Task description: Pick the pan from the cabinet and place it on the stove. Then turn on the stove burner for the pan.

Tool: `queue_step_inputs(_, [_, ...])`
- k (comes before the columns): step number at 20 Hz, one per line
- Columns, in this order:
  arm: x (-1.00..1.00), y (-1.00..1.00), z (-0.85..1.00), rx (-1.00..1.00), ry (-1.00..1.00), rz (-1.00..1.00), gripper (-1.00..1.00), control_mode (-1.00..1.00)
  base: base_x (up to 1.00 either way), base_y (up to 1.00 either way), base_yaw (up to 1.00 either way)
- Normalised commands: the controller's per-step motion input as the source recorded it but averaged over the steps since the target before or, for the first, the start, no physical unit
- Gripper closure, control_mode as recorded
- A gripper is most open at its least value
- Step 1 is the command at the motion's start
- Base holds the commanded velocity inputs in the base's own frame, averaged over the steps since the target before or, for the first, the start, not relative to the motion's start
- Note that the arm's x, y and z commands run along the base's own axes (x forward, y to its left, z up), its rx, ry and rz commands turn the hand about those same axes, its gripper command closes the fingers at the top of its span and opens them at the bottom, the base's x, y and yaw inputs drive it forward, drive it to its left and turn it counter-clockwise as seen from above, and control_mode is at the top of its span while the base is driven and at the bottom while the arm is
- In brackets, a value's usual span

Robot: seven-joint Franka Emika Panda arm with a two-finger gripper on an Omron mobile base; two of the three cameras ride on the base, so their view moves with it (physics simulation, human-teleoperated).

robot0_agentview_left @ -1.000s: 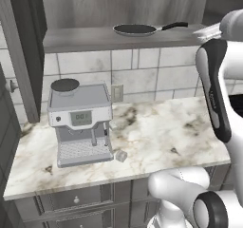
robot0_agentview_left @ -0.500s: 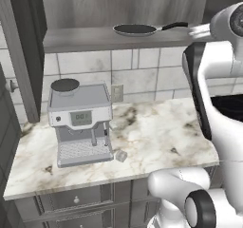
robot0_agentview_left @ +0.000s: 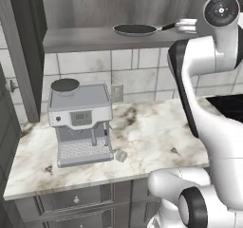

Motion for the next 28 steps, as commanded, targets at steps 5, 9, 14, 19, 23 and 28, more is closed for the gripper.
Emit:
queue_step_inputs(5, [0.07,0.03,0.0,0.1,0.0,-0.03,-1.0,-1.0,0.0,0.0,0.0])
queue_step_inputs(9, [0.29,0.03,-0.01,0.08,-0.05,-0.08,-1.0,-1.0,0.0,0.0,0.0])
queue_step_inputs(14, [0.34,0.05,-0.17,0.04,-0.09,-0.11,-1.0,-1.0,0.0,0.0,0.0])
queue_step_inputs(19, [0.32,0.01,-0.06,0.09,-0.06,-0.06,-1.0,-1.0,0.0,0.0,0.0])
queue_step_inputs(23, [0.33,-0.02,-0.01,0.11,-0.04,0.0,-1.0,-1.0,0.0,0.0,0.0])
queue_step_inputs(28, [0.22,-0.07,0.0,0.09,-0.01,0.0,-1.0,-1.0,0.0,0.0,0.0])
